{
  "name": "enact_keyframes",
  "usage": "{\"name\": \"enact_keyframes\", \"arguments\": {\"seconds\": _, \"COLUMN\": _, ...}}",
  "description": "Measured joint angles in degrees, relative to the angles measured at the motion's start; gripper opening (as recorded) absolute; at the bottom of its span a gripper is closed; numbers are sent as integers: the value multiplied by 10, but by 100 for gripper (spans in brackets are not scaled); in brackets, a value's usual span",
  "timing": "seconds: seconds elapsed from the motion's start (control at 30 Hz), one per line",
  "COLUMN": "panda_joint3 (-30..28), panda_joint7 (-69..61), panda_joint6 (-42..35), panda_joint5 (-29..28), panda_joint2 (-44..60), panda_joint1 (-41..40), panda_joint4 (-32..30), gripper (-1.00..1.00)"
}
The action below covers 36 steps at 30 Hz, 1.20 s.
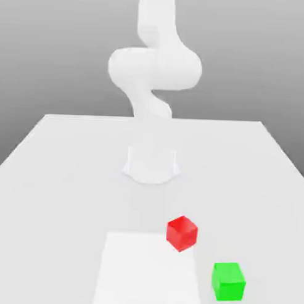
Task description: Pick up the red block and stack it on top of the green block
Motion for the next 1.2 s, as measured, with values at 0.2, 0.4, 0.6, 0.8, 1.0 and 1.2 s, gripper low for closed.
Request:
{"name": "enact_keyframes", "arguments": {"seconds": 0.2, "panda_joint3": -4, "panda_joint7": -66, "panda_joint6": 82, "panda_joint5": 0, "panda_joint2": 103, "panda_joint1": 40, "panda_joint4": -106, "gripper": 0}}
{"name": "enact_keyframes", "arguments": {"seconds": 0.4, "panda_joint3": -6, "panda_joint7": -136, "panda_joint6": 165, "panda_joint5": 1, "panda_joint2": 210, "panda_joint1": 78, "panda_joint4": -214, "gripper": 0}}
{"name": "enact_keyframes", "arguments": {"seconds": 0.6, "panda_joint3": 1, "panda_joint7": -207, "panda_joint6": 290, "panda_joint5": 1, "panda_joint2": 376, "panda_joint1": 111, "panda_joint4": -312, "gripper": 0}}
{"name": "enact_keyframes", "arguments": {"seconds": 0.8, "panda_joint3": 2, "panda_joint7": -214, "panda_joint6": 408, "panda_joint5": 0, "panda_joint2": 517, "panda_joint1": 115, "panda_joint4": -305, "gripper": -100}}
{"name": "enact_keyframes", "arguments": {"seconds": 1.0, "panda_joint3": 2, "panda_joint7": -212, "panda_joint6": 416, "panda_joint5": -2, "panda_joint2": 527, "panda_joint1": 115, "panda_joint4": -303, "gripper": -100}}
{"name": "enact_keyframes", "arguments": {"seconds": 1.2, "panda_joint3": 5, "panda_joint7": -213, "panda_joint6": 335, "panda_joint5": -1, "panda_joint2": 433, "panda_joint1": 112, "panda_joint4": -317, "gripper": -100}}
